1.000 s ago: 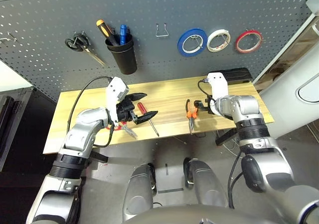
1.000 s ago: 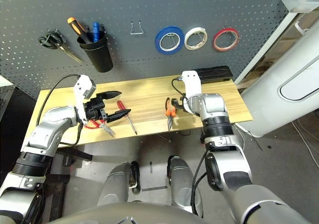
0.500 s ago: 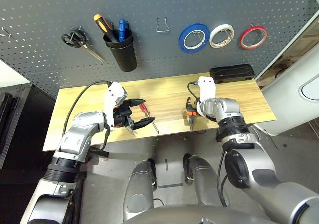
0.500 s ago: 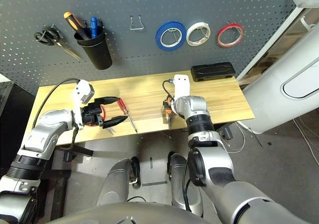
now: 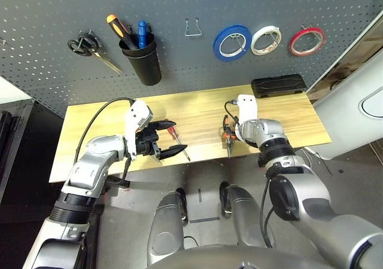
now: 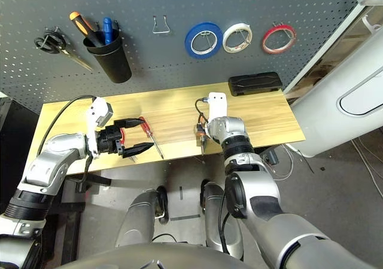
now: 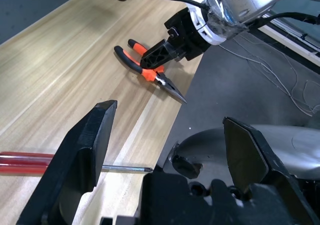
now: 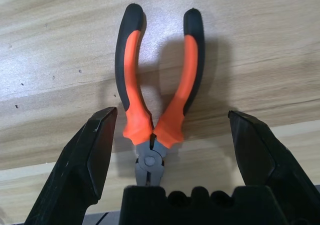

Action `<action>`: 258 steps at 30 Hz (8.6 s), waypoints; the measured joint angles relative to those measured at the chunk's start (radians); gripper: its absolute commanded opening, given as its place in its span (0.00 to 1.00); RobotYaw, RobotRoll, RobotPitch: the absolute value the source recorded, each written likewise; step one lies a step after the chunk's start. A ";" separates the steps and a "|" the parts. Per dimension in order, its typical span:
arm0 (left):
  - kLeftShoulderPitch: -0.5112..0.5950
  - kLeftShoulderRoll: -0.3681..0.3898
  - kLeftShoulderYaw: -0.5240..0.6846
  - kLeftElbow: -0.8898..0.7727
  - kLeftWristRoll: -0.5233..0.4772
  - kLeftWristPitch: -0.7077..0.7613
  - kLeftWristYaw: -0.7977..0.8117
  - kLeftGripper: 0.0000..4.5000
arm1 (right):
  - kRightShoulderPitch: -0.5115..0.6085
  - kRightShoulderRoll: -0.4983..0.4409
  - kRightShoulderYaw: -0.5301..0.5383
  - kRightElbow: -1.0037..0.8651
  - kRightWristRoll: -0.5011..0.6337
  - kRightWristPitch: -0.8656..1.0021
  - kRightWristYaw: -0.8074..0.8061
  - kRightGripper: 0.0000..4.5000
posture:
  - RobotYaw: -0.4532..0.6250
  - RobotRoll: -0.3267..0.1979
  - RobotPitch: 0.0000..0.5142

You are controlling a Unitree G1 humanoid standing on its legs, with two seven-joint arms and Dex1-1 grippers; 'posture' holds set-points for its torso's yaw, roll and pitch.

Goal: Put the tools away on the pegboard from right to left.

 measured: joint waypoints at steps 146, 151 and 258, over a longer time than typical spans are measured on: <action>-0.068 0.214 0.374 -0.354 -0.430 0.333 0.148 1.00 | -0.516 -0.035 0.183 0.309 -0.151 -1.344 0.458 0.46 | 0.53 0.62 0.48; -0.068 0.214 0.374 -0.355 -0.431 0.333 0.154 1.00 | -0.516 -0.034 0.180 0.323 -0.150 -1.344 0.463 0.46 | 0.53 0.62 0.48; -0.114 0.195 0.313 -0.348 -0.435 0.339 0.189 1.00 | -0.285 -0.006 0.224 -0.291 0.001 -1.024 0.622 0.46 | 0.49 0.62 0.50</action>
